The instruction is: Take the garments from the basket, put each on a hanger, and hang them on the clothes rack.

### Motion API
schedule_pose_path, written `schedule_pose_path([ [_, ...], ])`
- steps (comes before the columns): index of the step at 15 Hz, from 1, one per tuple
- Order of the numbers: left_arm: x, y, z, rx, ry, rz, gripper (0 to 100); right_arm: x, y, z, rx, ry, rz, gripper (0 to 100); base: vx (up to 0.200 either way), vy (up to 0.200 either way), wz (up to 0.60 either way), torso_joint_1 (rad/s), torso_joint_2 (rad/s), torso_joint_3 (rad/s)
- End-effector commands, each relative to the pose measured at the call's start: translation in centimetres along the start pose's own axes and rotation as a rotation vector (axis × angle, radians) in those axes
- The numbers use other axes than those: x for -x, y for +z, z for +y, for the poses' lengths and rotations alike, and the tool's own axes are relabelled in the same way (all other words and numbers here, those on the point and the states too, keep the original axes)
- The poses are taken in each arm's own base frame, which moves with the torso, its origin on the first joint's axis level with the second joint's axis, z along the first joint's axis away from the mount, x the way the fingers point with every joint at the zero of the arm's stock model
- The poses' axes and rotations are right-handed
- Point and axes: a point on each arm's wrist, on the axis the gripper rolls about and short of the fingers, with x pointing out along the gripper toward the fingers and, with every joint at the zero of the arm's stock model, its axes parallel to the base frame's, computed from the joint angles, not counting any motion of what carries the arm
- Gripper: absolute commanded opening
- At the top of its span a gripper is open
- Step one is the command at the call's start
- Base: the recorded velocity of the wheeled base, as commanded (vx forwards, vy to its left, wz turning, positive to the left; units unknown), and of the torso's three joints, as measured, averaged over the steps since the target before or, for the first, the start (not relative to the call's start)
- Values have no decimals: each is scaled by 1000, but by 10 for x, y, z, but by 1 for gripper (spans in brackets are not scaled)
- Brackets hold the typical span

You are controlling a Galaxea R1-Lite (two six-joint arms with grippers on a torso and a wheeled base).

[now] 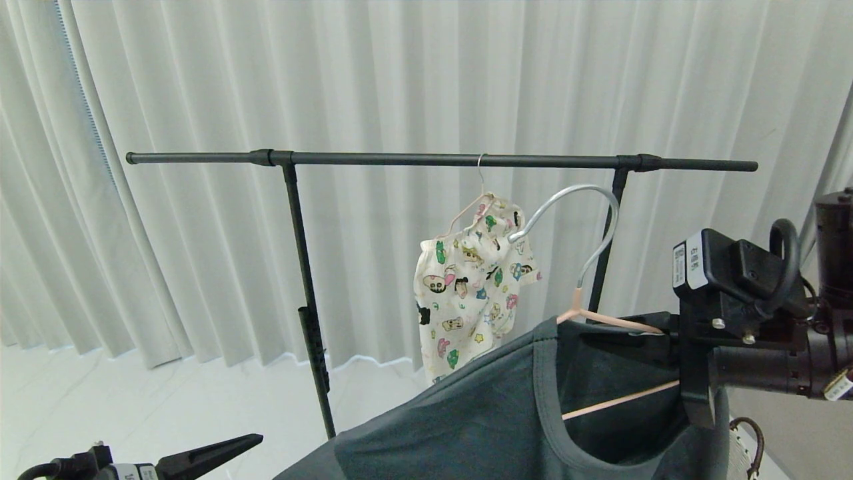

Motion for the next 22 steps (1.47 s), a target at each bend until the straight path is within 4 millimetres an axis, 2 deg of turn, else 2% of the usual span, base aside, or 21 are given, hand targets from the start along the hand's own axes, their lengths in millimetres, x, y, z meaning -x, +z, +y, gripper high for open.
schedule_pose_path([
  [1,0,-1,0,1,1,4,0,1,1,0,2,-2,-5,0,0,0,0,0,0,0],
  [6,1,0,1,12,15,-4,0,3,0,-2,-4,-18,1,0,0,0,0,0,0,0],
  [10,10,-6,15,67,188,4,0,12,-9,-17,-38,-100,30,0,0,0,0,0,0,0],
  [15,15,-8,16,16,215,-7,0,12,-11,-21,-50,-124,44,0,0,0,0,0,0,0],
  [16,15,-7,16,12,217,-13,100,12,-11,-21,-51,-129,46,0,0,0,0,0,0,0],
  [22,13,12,23,16,236,-66,100,27,-24,-41,-100,-313,136,0,0,0,0,0,0,0],
])
